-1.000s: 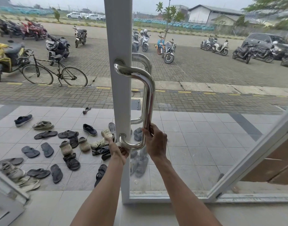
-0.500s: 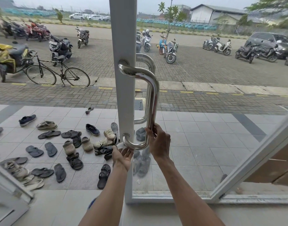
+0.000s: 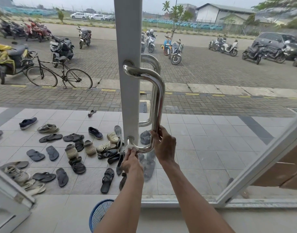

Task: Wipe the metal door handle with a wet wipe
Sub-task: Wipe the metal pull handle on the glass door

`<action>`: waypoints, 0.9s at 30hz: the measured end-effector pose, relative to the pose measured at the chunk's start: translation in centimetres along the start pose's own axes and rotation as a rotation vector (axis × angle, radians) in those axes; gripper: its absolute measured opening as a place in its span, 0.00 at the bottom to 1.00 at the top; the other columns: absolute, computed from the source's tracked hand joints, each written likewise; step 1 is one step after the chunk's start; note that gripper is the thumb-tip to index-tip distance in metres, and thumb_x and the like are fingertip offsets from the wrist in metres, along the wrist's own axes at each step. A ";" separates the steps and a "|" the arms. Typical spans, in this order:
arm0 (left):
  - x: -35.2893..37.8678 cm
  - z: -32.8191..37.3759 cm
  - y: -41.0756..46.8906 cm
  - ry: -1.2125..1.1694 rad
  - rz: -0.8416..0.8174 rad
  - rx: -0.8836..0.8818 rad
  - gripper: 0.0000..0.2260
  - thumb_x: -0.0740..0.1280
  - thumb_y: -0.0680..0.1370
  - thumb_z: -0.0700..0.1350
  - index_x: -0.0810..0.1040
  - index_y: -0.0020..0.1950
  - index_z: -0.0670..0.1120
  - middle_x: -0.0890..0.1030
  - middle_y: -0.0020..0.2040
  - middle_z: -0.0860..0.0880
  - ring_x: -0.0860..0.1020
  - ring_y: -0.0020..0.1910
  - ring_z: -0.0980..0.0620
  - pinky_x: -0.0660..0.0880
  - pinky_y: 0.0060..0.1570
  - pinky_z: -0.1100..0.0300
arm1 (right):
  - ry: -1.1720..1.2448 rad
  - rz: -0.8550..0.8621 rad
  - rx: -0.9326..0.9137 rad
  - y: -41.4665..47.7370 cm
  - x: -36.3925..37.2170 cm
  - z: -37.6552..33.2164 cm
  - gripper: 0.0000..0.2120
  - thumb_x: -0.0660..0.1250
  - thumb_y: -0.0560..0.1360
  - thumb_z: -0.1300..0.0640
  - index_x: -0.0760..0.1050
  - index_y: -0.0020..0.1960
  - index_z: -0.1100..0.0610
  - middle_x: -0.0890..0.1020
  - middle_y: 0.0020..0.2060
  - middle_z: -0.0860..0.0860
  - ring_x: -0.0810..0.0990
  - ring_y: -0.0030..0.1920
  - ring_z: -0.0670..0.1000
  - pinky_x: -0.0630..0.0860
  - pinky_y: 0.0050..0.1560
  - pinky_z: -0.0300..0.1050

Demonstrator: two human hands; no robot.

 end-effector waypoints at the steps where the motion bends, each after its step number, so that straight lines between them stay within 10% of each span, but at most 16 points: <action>1: 0.1 -0.5 -0.2 -0.037 0.011 -0.026 0.06 0.75 0.71 0.33 0.83 0.41 0.43 0.83 0.41 0.46 0.80 0.36 0.55 0.76 0.29 0.69 | -0.003 0.002 -0.002 0.0 0.0 0.0 0.15 0.69 0.78 0.49 0.80 0.60 0.56 0.87 0.47 0.50 0.86 0.47 0.49 0.79 0.47 0.40; 4: 0.4 -1.8 -1.2 -0.152 0.032 -0.147 0.07 0.76 0.71 0.33 0.79 0.39 0.41 0.81 0.38 0.45 0.79 0.33 0.54 0.75 0.24 0.69 | 0.000 0.005 0.004 -0.1 0.0 -0.1 0.16 0.69 0.78 0.50 0.79 0.62 0.56 0.87 0.48 0.51 0.86 0.46 0.49 0.81 0.47 0.42; 15: 2.2 0.6 1.7 -0.384 -0.170 -0.375 0.14 0.55 0.82 0.44 0.75 0.39 0.45 0.78 0.43 0.46 0.77 0.45 0.49 0.70 0.65 0.51 | -0.029 -0.043 -0.011 0.1 -0.1 -0.2 0.17 0.68 0.78 0.49 0.79 0.63 0.57 0.87 0.50 0.51 0.86 0.48 0.50 0.72 0.46 0.30; 23: 1.3 -1.8 1.7 -0.387 -0.258 -0.406 0.17 0.53 0.83 0.51 0.74 0.41 0.44 0.78 0.36 0.43 0.74 0.40 0.46 0.72 0.55 0.51 | -0.024 -0.039 -0.036 0.1 -0.3 -0.3 0.16 0.68 0.79 0.48 0.80 0.61 0.56 0.87 0.46 0.50 0.86 0.46 0.49 0.72 0.43 0.31; 27: 2.8 2.1 3.2 -0.268 -0.233 -0.323 0.13 0.55 0.82 0.50 0.76 0.51 0.46 0.78 0.47 0.45 0.77 0.50 0.46 0.70 0.66 0.51 | -0.017 -0.025 -0.050 0.2 -0.2 -0.3 0.16 0.69 0.78 0.50 0.79 0.62 0.58 0.87 0.48 0.51 0.86 0.47 0.48 0.69 0.44 0.25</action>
Point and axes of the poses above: each hand's wrist, its own y-axis towards the middle knuckle, its own x-axis out of the palm, z = x × y, the point moved 8 cm from there along y, towards the middle knuckle
